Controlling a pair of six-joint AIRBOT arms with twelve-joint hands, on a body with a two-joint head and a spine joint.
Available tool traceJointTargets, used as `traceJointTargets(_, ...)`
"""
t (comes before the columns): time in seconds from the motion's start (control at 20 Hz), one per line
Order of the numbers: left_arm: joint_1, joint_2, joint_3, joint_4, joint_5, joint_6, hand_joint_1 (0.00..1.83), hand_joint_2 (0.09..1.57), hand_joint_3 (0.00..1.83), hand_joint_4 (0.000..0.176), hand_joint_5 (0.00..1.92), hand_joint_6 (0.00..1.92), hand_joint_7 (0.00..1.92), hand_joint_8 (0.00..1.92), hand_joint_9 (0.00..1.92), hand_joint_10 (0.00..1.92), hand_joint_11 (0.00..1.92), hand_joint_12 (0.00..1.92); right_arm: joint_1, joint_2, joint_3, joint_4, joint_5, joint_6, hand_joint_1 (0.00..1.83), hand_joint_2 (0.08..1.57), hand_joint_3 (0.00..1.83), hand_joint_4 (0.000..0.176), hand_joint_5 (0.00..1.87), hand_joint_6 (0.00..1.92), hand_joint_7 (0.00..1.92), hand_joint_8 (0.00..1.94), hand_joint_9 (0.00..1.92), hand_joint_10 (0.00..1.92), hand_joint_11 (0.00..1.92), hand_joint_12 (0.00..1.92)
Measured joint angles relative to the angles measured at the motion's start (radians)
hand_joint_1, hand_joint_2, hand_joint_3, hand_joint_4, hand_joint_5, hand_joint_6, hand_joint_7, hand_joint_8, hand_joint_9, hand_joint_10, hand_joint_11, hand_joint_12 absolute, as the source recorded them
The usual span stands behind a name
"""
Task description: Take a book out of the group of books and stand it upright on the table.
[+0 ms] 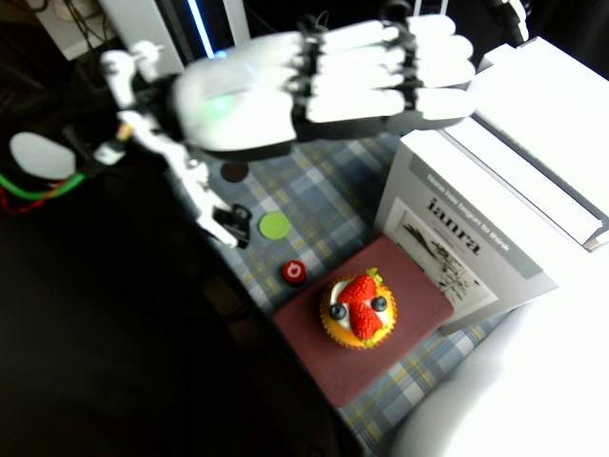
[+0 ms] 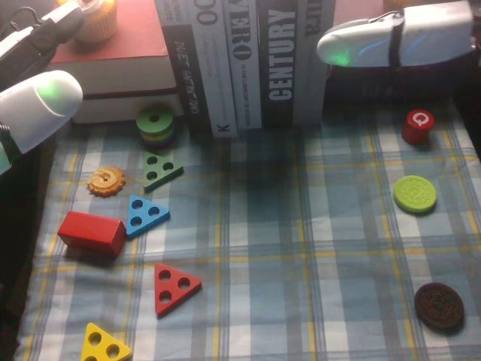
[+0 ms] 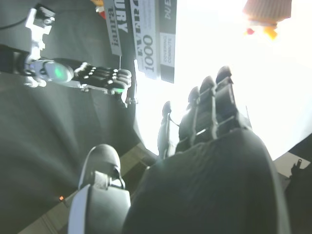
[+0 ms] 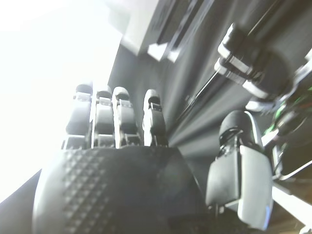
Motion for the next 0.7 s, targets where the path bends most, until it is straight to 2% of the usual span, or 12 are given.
traceJointTargets(0.4,0.000,-0.002,0.005,0.003,0.000,-0.004,0.00,1.16,0.00,0.176,0.12,0.01,0.02,0.00,0.00,0.00,0.00,0.00,0.059,-0.016,0.022,-0.089,-0.128,0.000,0.00,1.03,0.01,0.176,0.04,0.01,0.00,0.00,0.00,0.00,0.00,0.00)
traceJointTargets(0.7,0.000,-0.002,0.005,0.004,0.000,-0.022,0.00,1.20,0.02,0.176,0.12,0.00,0.02,0.00,0.00,0.00,0.00,0.00,0.067,-0.017,0.019,-0.146,-0.192,0.005,0.00,1.02,0.00,0.176,0.06,0.01,0.00,0.00,0.00,0.00,0.00,0.00)
